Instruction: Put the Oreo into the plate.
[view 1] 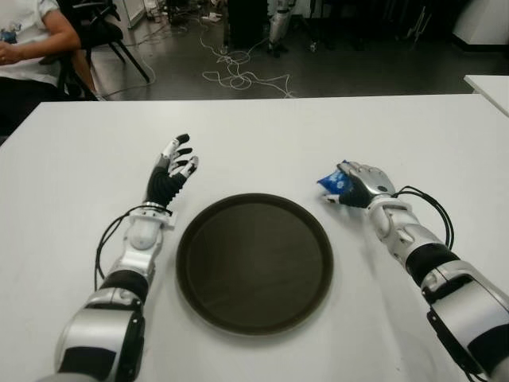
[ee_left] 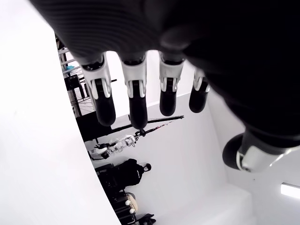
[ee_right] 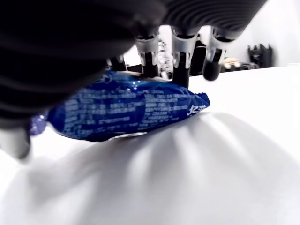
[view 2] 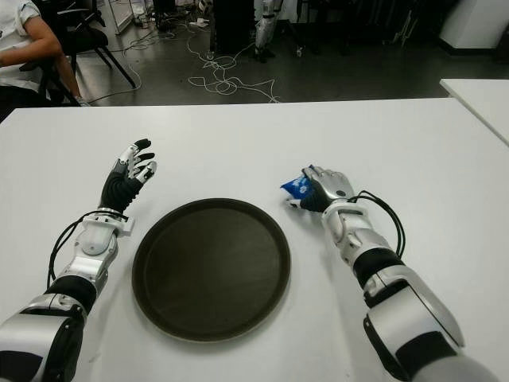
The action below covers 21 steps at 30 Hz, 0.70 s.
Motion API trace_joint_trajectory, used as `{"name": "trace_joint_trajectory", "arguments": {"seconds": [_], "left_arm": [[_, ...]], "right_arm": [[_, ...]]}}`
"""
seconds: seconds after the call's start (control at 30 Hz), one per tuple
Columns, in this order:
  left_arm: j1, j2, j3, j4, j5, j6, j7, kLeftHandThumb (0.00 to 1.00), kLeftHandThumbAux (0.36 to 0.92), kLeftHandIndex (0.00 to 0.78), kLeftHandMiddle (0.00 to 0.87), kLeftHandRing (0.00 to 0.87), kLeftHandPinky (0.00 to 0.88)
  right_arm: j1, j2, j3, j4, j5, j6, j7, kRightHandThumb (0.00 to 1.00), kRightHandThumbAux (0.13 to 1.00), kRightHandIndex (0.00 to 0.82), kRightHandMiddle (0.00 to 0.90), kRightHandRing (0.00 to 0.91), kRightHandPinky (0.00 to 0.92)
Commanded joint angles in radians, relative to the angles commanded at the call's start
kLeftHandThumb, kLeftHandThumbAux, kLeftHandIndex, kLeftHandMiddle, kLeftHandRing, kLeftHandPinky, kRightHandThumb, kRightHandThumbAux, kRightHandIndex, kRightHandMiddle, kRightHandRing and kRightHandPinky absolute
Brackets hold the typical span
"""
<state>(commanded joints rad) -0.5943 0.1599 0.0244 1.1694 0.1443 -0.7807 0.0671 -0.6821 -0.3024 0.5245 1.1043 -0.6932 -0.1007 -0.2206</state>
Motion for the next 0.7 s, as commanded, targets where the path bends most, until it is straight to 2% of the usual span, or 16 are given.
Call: {"name": "trace_joint_trajectory", "arguments": {"seconds": [0.03, 0.07, 0.1, 0.2, 0.23, 0.3, 0.43, 0.7], "left_arm": [[0.0, 0.0, -0.001, 0.0, 0.001, 0.0, 0.002, 0.596, 0.475, 0.107, 0.115, 0.132, 0.191], [0.0, 0.0, -0.001, -0.001, 0.001, -0.001, 0.003, 0.595, 0.474, 0.107, 0.115, 0.132, 0.191], [0.0, 0.0, -0.002, -0.001, 0.002, -0.001, 0.004, 0.594, 0.474, 0.107, 0.117, 0.134, 0.194], [-0.001, -0.002, -0.003, -0.002, 0.002, 0.0, 0.007, 0.593, 0.475, 0.107, 0.119, 0.136, 0.195], [-0.001, -0.003, -0.003, -0.002, 0.001, 0.0, 0.007, 0.593, 0.475, 0.107, 0.119, 0.136, 0.191], [-0.001, -0.003, -0.003, -0.002, 0.0, 0.002, 0.006, 0.591, 0.477, 0.108, 0.118, 0.133, 0.186], [-0.002, -0.005, -0.003, -0.001, -0.002, 0.006, 0.003, 0.581, 0.476, 0.112, 0.116, 0.132, 0.186], [-0.001, -0.008, -0.002, -0.002, -0.006, 0.009, 0.002, 0.596, 0.477, 0.113, 0.113, 0.131, 0.189]], "right_arm": [[0.001, -0.004, -0.003, -0.004, 0.003, -0.009, 0.001, 0.286, 0.388, 0.081, 0.133, 0.187, 0.285], [0.003, -0.008, -0.007, -0.01, 0.008, -0.021, 0.004, 0.297, 0.396, 0.099, 0.154, 0.208, 0.3], [0.004, -0.01, -0.01, -0.014, 0.011, -0.028, 0.006, 0.331, 0.429, 0.168, 0.229, 0.283, 0.346], [0.006, -0.013, -0.018, -0.019, 0.016, -0.044, 0.009, 0.387, 0.484, 0.284, 0.356, 0.409, 0.423], [0.007, -0.014, -0.021, -0.02, 0.016, -0.048, 0.01, 0.495, 0.565, 0.334, 0.413, 0.458, 0.446], [0.009, -0.013, -0.025, -0.026, 0.015, -0.047, 0.01, 0.593, 0.633, 0.38, 0.476, 0.508, 0.475], [0.015, -0.012, -0.034, -0.034, 0.016, -0.043, 0.004, 0.679, 0.69, 0.422, 0.584, 0.591, 0.526], [0.037, -0.004, -0.071, -0.062, 0.038, -0.044, -0.028, 0.706, 0.706, 0.435, 0.71, 0.69, 0.625]]}}
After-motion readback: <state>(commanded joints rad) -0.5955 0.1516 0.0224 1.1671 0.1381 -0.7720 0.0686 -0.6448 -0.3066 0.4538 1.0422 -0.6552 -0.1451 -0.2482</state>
